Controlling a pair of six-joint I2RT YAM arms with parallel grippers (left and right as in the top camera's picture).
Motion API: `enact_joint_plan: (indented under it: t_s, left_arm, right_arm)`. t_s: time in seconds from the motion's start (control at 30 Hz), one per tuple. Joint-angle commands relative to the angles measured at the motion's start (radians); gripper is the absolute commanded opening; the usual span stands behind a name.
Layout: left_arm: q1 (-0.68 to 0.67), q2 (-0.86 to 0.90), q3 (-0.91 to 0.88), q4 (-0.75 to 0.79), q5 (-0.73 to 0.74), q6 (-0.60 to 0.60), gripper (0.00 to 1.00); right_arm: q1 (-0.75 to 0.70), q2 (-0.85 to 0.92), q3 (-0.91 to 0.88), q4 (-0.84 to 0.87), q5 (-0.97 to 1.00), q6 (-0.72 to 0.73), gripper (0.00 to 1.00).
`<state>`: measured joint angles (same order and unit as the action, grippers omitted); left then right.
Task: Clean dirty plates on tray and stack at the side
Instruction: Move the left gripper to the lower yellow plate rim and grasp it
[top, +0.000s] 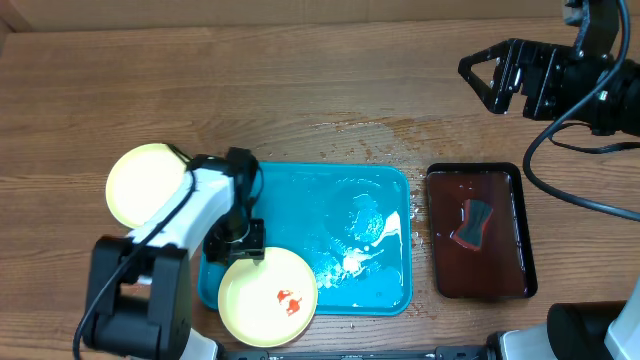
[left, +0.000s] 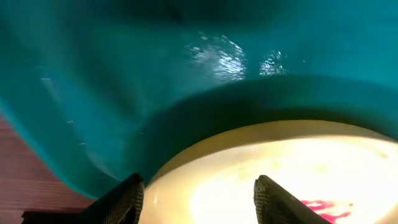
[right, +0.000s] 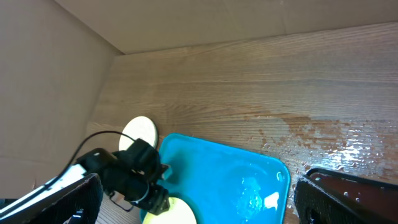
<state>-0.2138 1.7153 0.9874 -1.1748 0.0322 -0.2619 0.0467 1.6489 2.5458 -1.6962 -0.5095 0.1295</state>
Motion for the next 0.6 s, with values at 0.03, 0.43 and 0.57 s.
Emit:
enact_joint_plan:
  t_s: [0.03, 0.43, 0.57]
  left_arm:
    - [-0.023, 0.068, -0.004, -0.005, -0.006, 0.005, 0.47]
    - [-0.022, 0.104, -0.003, 0.019, -0.014, -0.093, 0.04]
    - [-0.021, 0.104, -0.002, 0.071, -0.014, -0.145, 0.04]
  right_arm:
    - [0.004, 0.0, -0.001, 0.003, -0.008, -0.027, 1.0]
    - [0.004, 0.0, -0.001, 0.002, -0.008, -0.026, 1.0]
    - [0.004, 0.0, -0.001, 0.003, -0.008, -0.026, 1.0]
